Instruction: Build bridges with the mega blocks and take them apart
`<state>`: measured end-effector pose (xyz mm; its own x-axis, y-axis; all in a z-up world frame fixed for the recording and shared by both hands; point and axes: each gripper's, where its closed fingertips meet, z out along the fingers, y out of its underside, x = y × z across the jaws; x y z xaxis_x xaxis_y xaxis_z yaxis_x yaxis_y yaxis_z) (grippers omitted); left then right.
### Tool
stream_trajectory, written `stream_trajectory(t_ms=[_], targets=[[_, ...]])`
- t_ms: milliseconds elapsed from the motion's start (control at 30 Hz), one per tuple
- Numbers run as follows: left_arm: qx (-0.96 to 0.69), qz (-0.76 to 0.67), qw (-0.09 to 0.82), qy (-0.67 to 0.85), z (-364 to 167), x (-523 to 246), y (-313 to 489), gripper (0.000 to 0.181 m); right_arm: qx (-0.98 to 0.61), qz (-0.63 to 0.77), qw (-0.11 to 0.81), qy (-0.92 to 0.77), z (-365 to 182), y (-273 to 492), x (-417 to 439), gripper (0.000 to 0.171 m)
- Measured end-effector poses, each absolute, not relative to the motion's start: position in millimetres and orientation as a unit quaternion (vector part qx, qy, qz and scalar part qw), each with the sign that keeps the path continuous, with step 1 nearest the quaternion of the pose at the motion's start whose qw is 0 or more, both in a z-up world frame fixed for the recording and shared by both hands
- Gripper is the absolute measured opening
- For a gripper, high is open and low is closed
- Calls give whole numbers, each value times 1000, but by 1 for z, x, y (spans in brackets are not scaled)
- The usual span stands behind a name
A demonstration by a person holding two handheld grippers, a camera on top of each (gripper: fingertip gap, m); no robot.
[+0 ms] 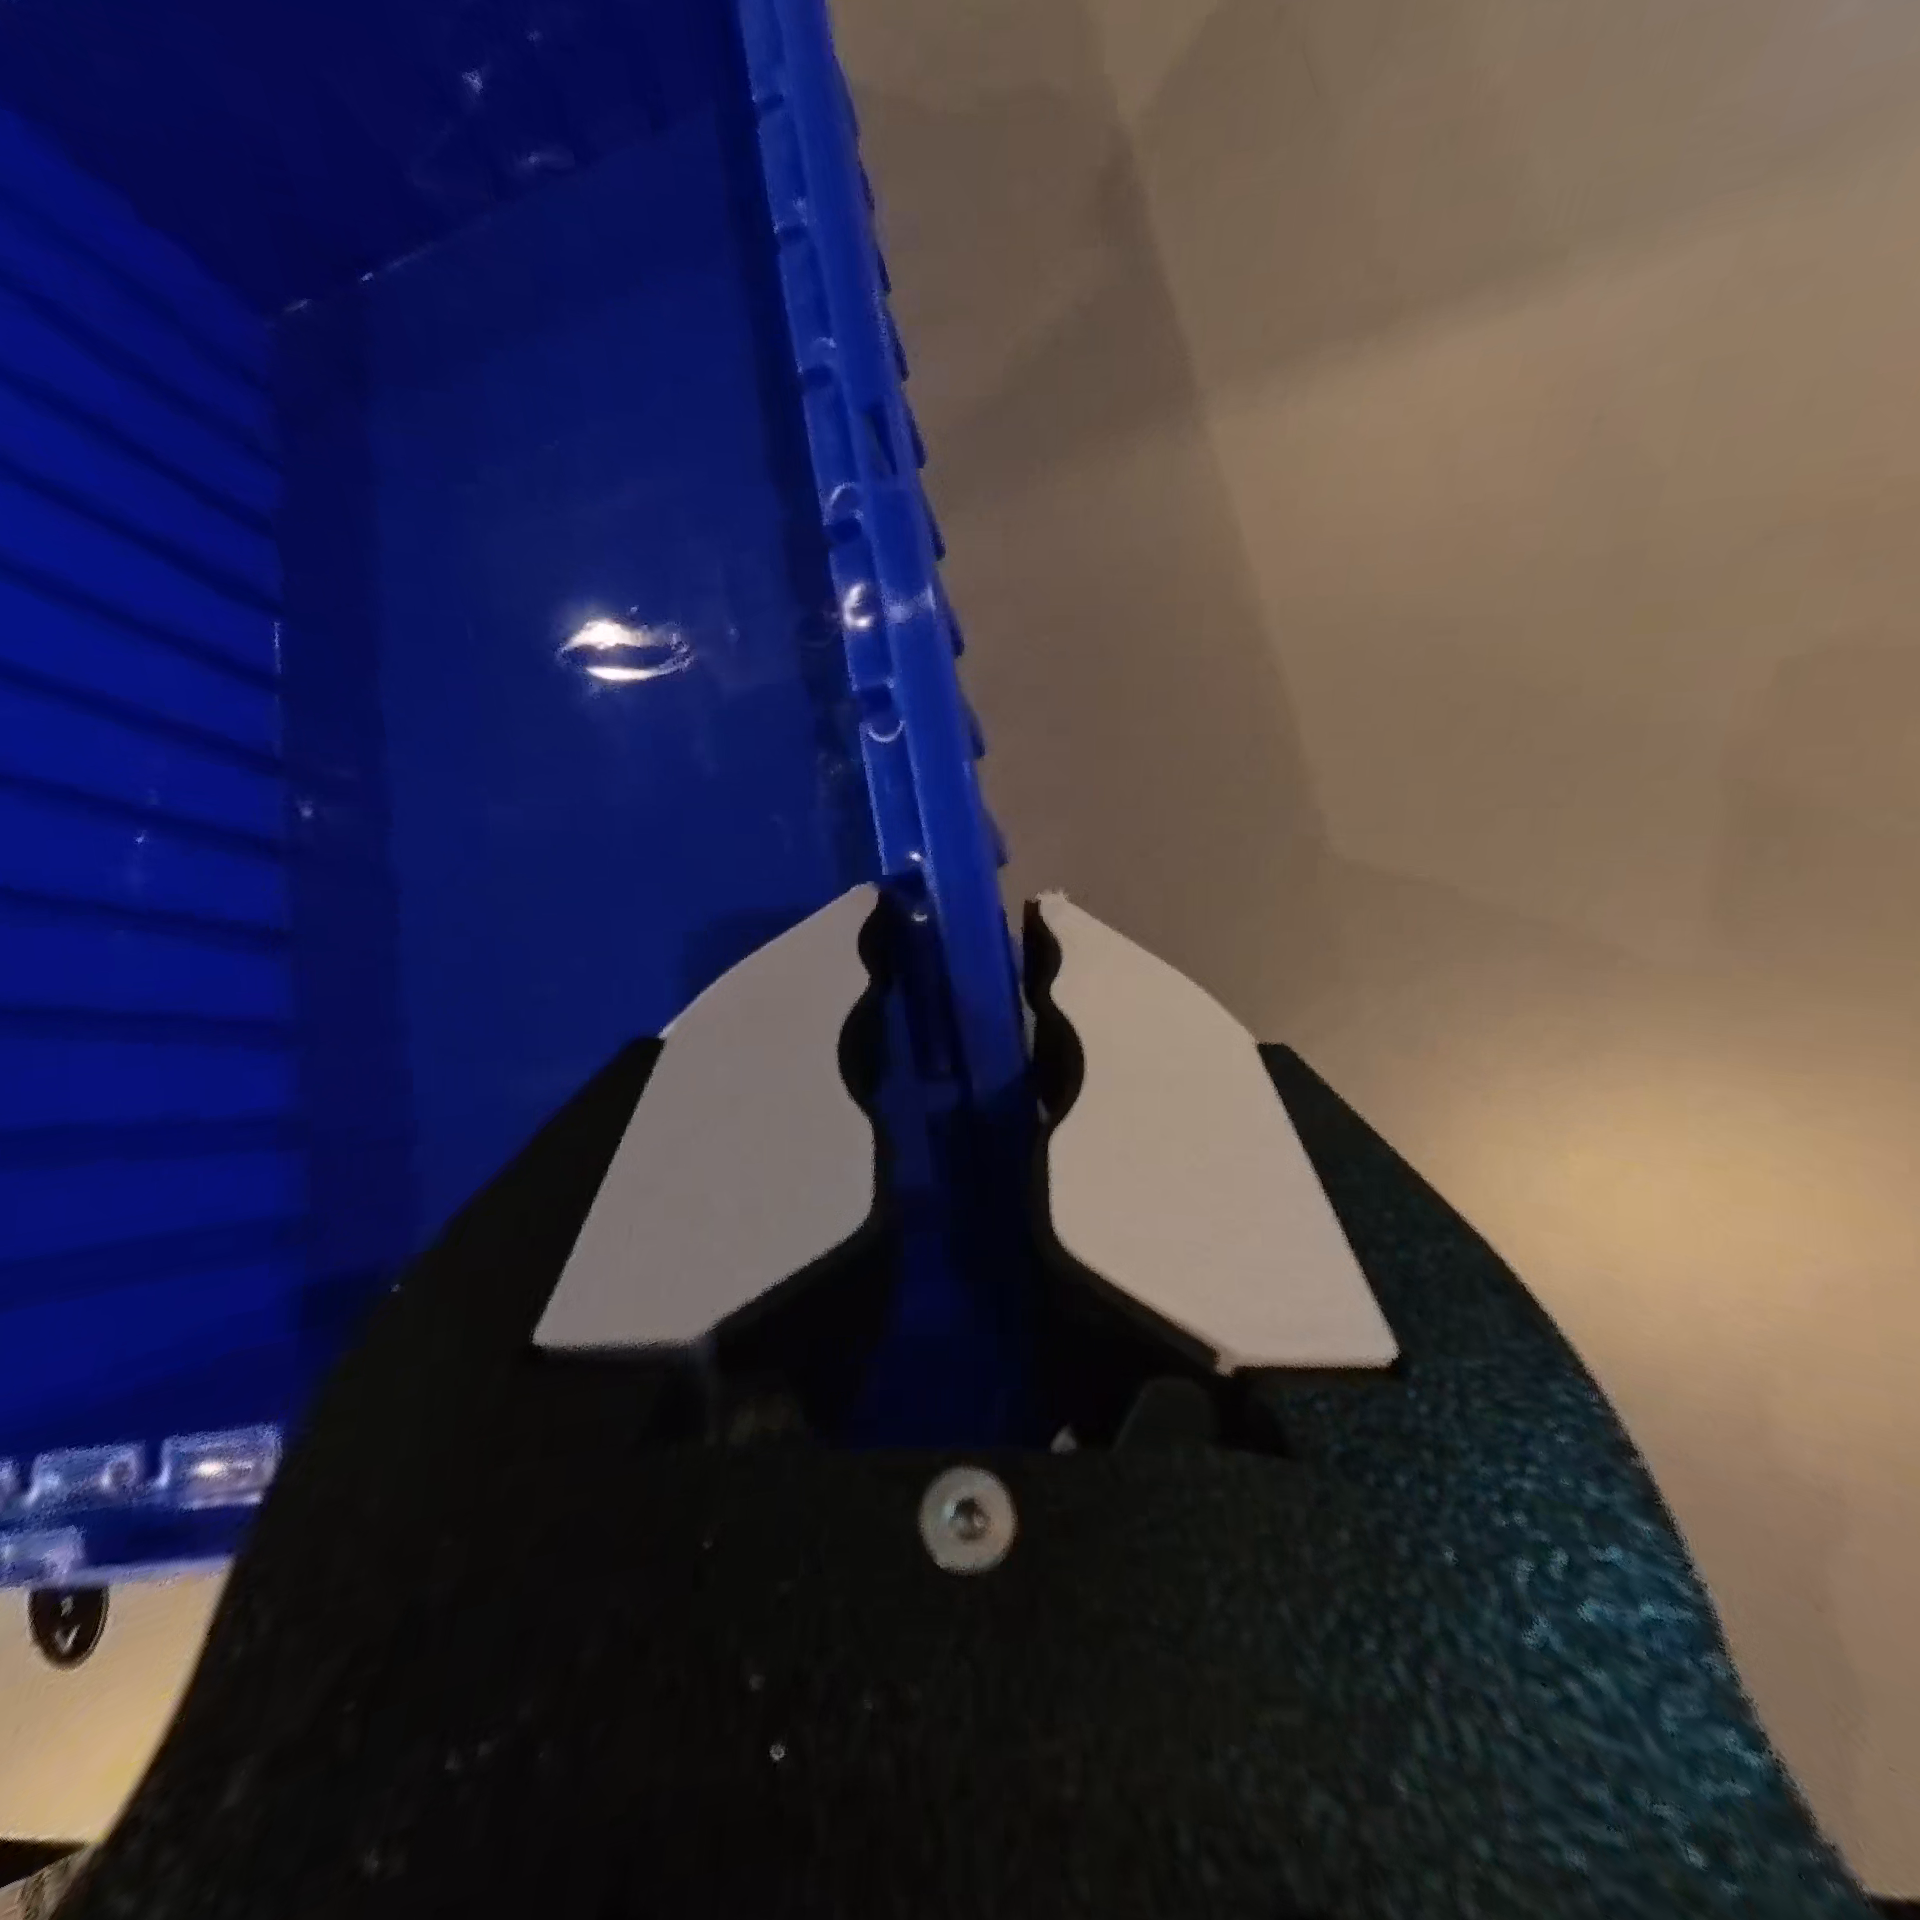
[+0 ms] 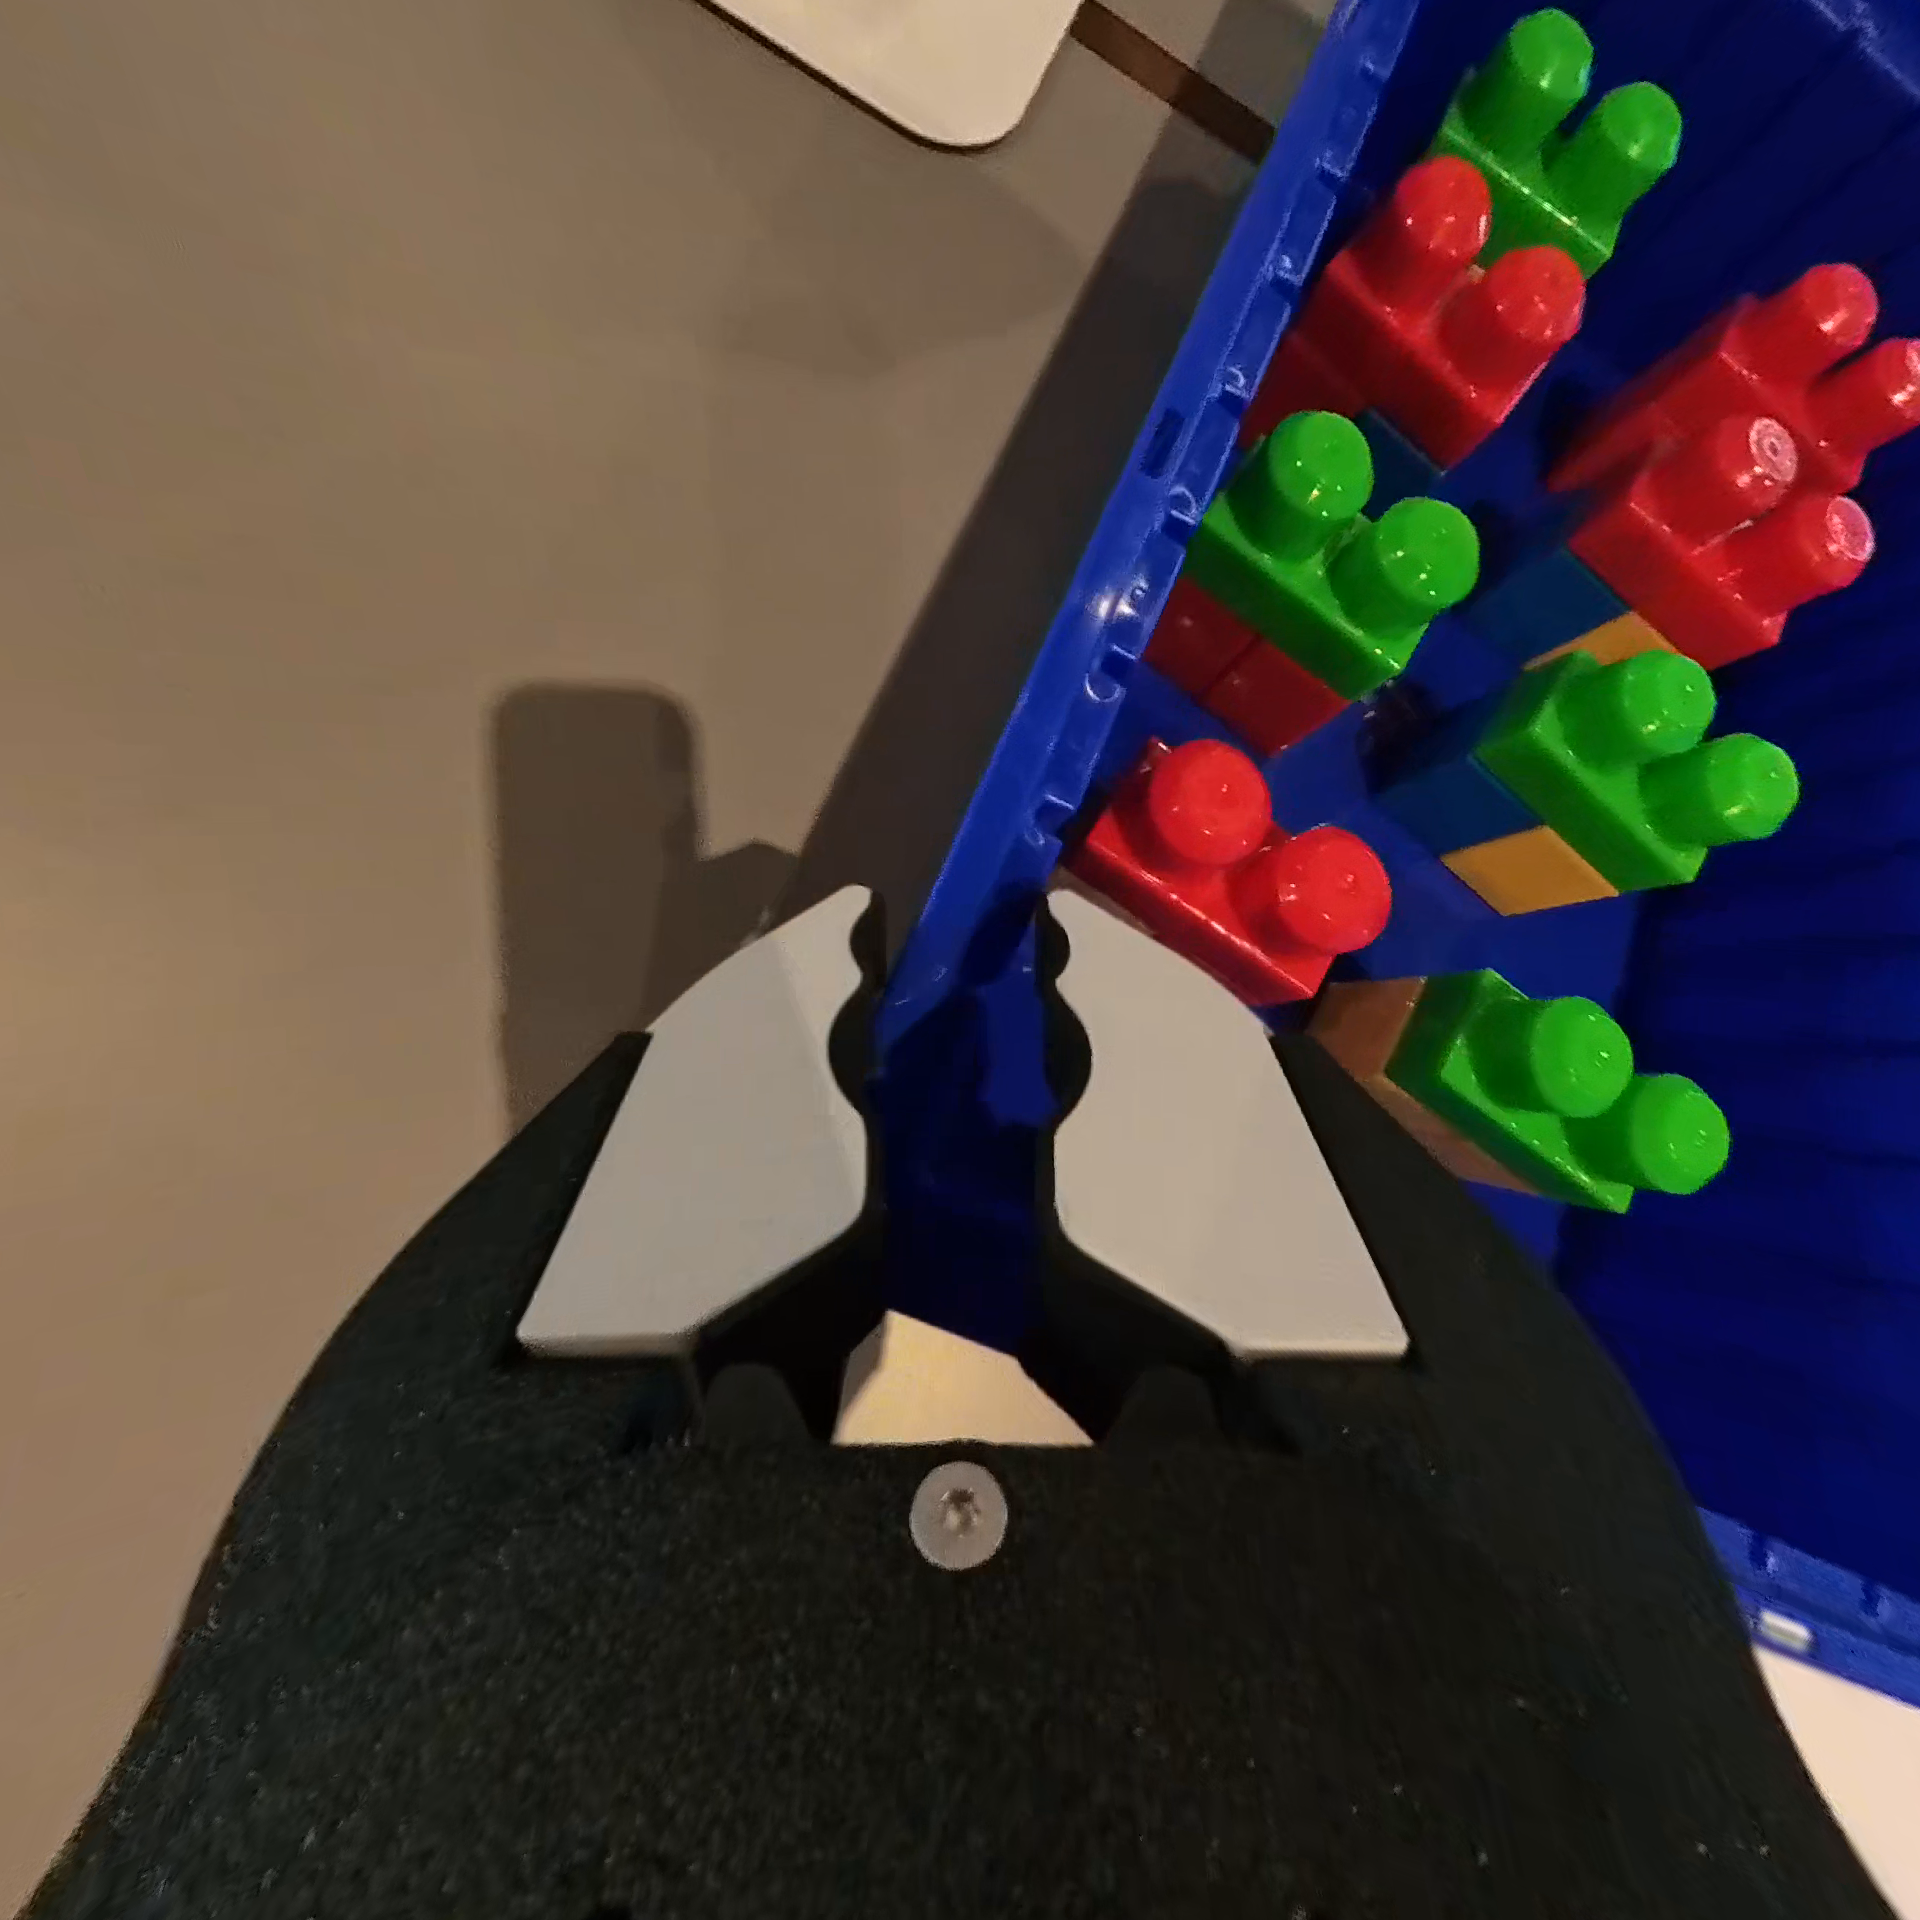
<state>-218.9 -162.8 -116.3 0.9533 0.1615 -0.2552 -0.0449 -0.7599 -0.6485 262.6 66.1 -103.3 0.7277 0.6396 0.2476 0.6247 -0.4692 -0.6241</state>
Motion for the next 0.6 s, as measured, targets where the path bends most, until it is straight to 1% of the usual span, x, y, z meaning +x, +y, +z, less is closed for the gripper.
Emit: stream_trajectory(t_ms=[600], targets=[[-924,147,352,-5,-115,-201,-195,22,-869,9,353,-346,-103,15,241,27]])
